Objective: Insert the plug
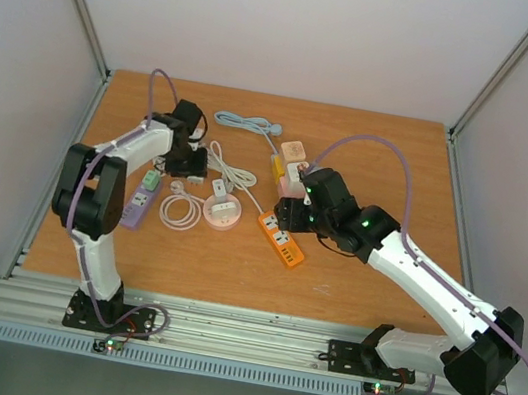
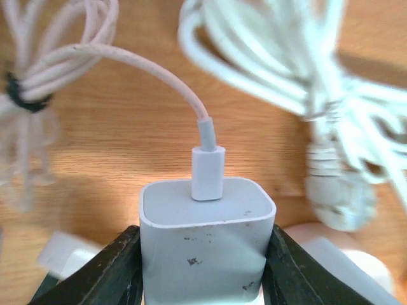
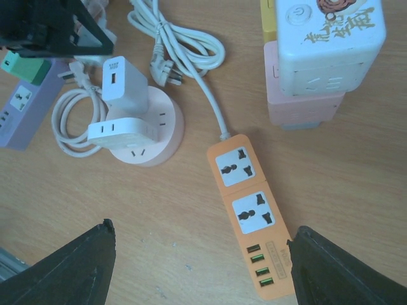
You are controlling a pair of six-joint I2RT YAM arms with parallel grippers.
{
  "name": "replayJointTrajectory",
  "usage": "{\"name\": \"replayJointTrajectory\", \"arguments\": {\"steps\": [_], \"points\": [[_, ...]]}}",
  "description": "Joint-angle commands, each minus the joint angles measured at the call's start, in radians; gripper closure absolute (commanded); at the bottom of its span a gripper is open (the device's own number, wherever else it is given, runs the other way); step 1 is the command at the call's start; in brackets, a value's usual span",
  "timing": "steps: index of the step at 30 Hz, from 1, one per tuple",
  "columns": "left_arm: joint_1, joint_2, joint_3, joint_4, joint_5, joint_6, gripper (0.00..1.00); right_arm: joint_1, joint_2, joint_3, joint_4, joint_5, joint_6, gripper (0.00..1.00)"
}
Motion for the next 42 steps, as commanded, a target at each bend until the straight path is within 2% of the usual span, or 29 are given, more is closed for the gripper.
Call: {"name": "replayJointTrajectory", "arguments": {"steps": [1, 7, 12, 19, 23, 25, 29, 36, 42], "points": [[-0.007, -0.154, -0.002, 0.061, 0.023, -0.001, 0.66, -0.004, -0.055, 0.000, 0.005, 0.042, 0.004, 0.24], [-0.027, -0.331, -0.020, 0.138, 0.104, -0.001, 0.66, -0.003, -0.105, 0.000, 0.007, 0.060, -0.006, 0.24], [-0.094, -0.492, -0.091, 0.251, 0.164, 0.053, 0.67, -0.005, -0.150, 0.010, 0.000, 0.057, -0.004, 0.23], [-0.195, -0.672, -0.263, 0.474, 0.314, 0.105, 0.69, -0.004, -0.164, 0.113, -0.087, -0.192, -0.083, 0.22], [-0.256, -0.744, -0.379, 0.626, 0.484, 0.205, 0.72, -0.003, -0.143, 0.176, -0.135, -0.351, -0.095, 0.23], [-0.288, -0.777, -0.440, 0.716, 0.527, 0.247, 0.72, -0.003, -0.138, 0.185, -0.124, -0.419, -0.069, 0.23], [-0.328, -0.815, -0.515, 0.844, 0.577, 0.332, 0.74, -0.003, -0.123, 0.205, -0.116, -0.457, 0.032, 0.25], [-0.371, -0.842, -0.564, 0.898, 0.603, 0.480, 0.75, -0.002, -0.051, 0.267, -0.180, -0.379, 0.078, 0.32], [-0.387, -0.822, -0.542, 0.822, 0.618, 0.570, 0.78, 0.004, 0.002, 0.285, -0.146, -0.399, 0.104, 0.35]]}}
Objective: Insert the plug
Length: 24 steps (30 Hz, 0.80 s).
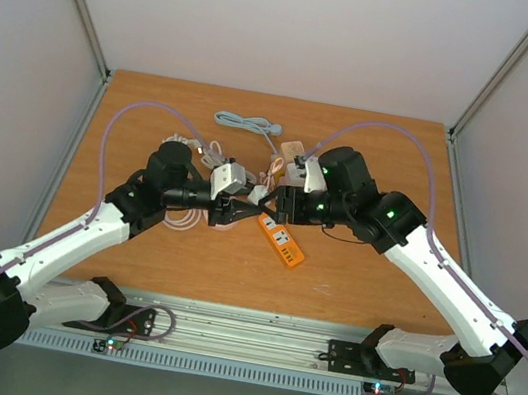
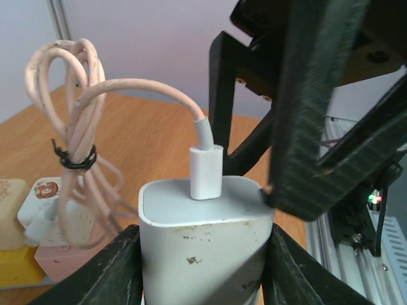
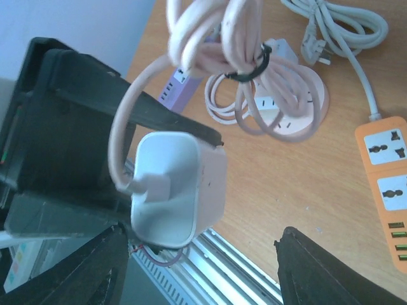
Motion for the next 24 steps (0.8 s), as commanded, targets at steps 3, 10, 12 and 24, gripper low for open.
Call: {"name": "replayJointTrajectory", "arguments": {"steps": [3, 10, 12, 24], "points": [[-0.015, -0.003, 0.015, 0.024, 0.030, 0.128, 0.78, 0.003, 0.033, 0.027, 0.012, 0.003, 0.045, 0.37], [-0.019, 0.000, 0.015, 0.015, 0.039, 0.152, 0.78, 0.003, 0.073, 0.021, 0.026, -0.009, 0.074, 0.48], [-0.019, 0.003, 0.015, 0.000, 0.041, 0.156, 0.78, 0.003, 0.083, 0.018, 0.033, -0.002, 0.087, 0.50], [-0.021, -0.007, 0.037, -0.056, -0.010, 0.097, 0.64, 0.003, 0.105, 0.010, 0.043, 0.001, 0.049, 0.88]]}}
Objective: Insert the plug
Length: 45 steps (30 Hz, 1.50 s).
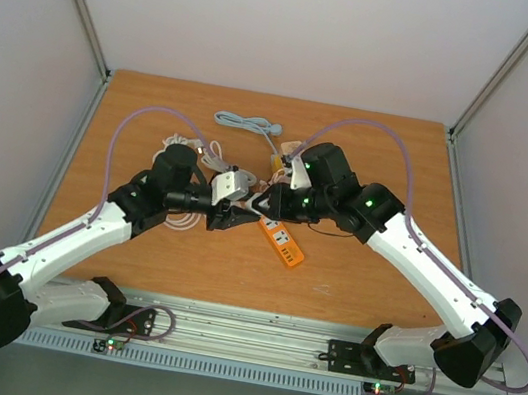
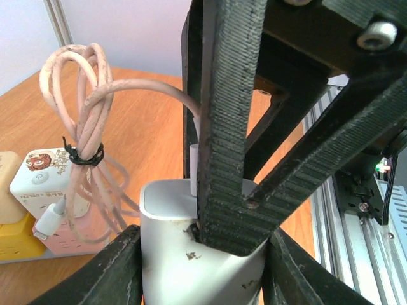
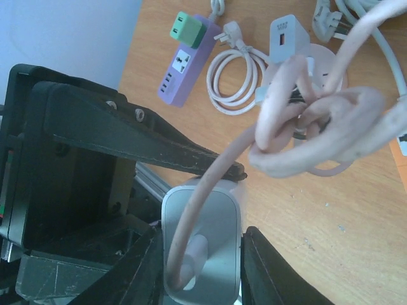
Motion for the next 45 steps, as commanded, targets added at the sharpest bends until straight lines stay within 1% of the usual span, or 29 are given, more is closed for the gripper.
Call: {"name": "replayJointTrajectory", "arguments": {"steps": [1, 5, 7, 9, 10, 12, 15, 17, 20, 21, 23, 25, 28, 31, 33, 37, 42, 45], "points": [[-0.011, -0.020, 0.036, 0.046, 0.006, -0.040, 0.61, -0.003, 0.000, 0.007, -0.004, 0.031, -0.043, 0.90], [-0.012, -0.029, 0.036, 0.038, -0.007, -0.095, 0.44, -0.003, -0.020, 0.009, -0.014, 0.043, -0.099, 0.92], [-0.012, -0.042, 0.038, 0.034, -0.018, -0.119, 0.33, -0.003, -0.035, 0.009, -0.014, 0.054, -0.127, 0.92], [-0.012, -0.061, 0.036, 0.035, -0.048, -0.145, 0.08, -0.003, -0.053, 0.008, -0.017, 0.067, -0.157, 0.92], [-0.011, -0.072, 0.034, 0.037, -0.066, -0.156, 0.02, -0.005, -0.062, 0.005, -0.016, 0.075, -0.173, 0.92], [-0.012, -0.099, 0.033, 0.032, -0.124, -0.189, 0.01, -0.006, -0.085, -0.011, -0.015, 0.091, -0.241, 0.92], [-0.012, -0.137, 0.038, 0.001, -0.248, -0.233, 0.01, -0.008, -0.132, -0.066, -0.002, 0.113, -0.344, 0.92], [-0.012, -0.172, 0.039, -0.018, -0.368, -0.291, 0.01, -0.014, -0.161, -0.131, 0.022, 0.125, -0.425, 0.92], [-0.010, -0.227, 0.054, -0.073, -0.589, -0.418, 0.01, -0.024, -0.186, -0.206, 0.046, 0.142, -0.494, 0.92], [-0.007, -0.243, 0.064, -0.101, -0.645, -0.457, 0.01, -0.029, -0.191, -0.226, 0.054, 0.150, -0.500, 0.92], [0.002, -0.268, 0.096, -0.165, -0.710, -0.507, 0.01, -0.037, -0.195, -0.268, 0.073, 0.151, -0.512, 0.92], [0.008, -0.281, 0.132, -0.226, -0.734, -0.524, 0.01, -0.052, -0.194, -0.304, 0.100, 0.170, -0.500, 0.93], [0.014, -0.297, 0.166, -0.275, -0.785, -0.543, 0.01, -0.085, -0.176, -0.356, 0.152, 0.172, -0.478, 0.94], [0.017, -0.309, 0.170, -0.279, -0.746, -0.528, 0.01, -0.118, -0.133, -0.382, 0.183, 0.215, -0.443, 0.96], [0.017, -0.313, 0.165, -0.276, -0.731, -0.510, 0.01, -0.144, -0.081, -0.372, 0.171, 0.236, -0.417, 0.95], [0.017, -0.309, 0.151, -0.276, -0.728, -0.500, 0.01, -0.148, -0.026, -0.385, 0.205, 0.252, -0.418, 0.97], [0.018, -0.301, 0.135, -0.272, -0.728, -0.489, 0.01, -0.155, 0.017, -0.454, 0.325, 0.235, -0.449, 0.98], [0.018, -0.293, 0.133, -0.271, -0.698, -0.478, 0.01, -0.165, 0.051, -0.487, 0.393, 0.199, -0.493, 0.98]]}}
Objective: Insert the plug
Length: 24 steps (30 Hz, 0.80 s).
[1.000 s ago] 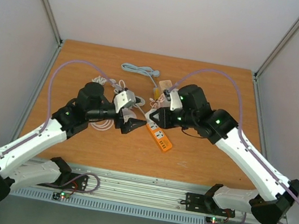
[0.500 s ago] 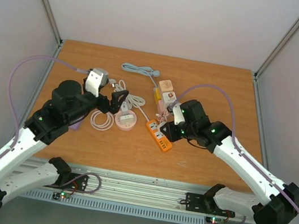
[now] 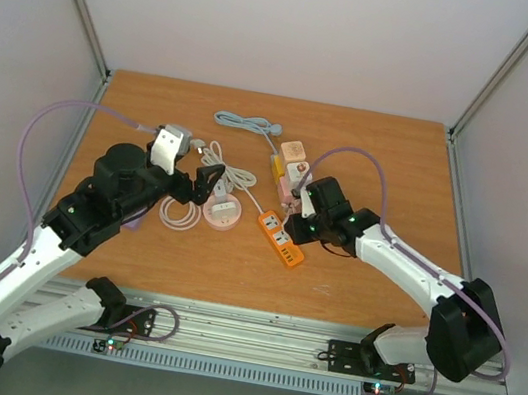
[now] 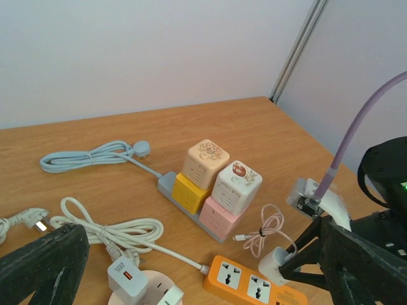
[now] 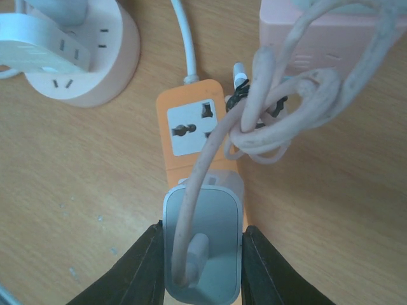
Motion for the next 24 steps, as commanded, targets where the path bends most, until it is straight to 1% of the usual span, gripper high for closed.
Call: {"name": "replayJointTrajectory", "arguments": {"steps": [1, 3, 5, 10, 17, 24], "points": [[0.005, 0.012, -0.010, 0.020, 0.020, 0.022, 0.01, -0.018, 0.047, -0.043, 0.158, -0.038, -0.067, 0.98], [0.005, 0.019, -0.009, 0.020, 0.023, 0.027, 0.01, -0.025, 0.054, -0.058, 0.186, -0.062, -0.090, 0.98], [0.005, 0.022, -0.008, 0.020, 0.028, 0.032, 0.01, -0.030, 0.060, -0.069, 0.192, -0.055, -0.119, 0.98], [0.005, 0.031, -0.010, 0.023, 0.026, 0.041, 0.01, -0.044, 0.083, -0.077, 0.154, -0.058, -0.159, 0.98], [0.006, 0.055, -0.002, 0.024, 0.026, 0.056, 0.01, -0.044, 0.086, -0.067, 0.107, -0.105, -0.164, 0.98], [0.006, 0.066, 0.000, 0.023, 0.029, 0.062, 0.01, -0.043, 0.073, -0.043, 0.035, -0.051, -0.144, 0.98]]}}
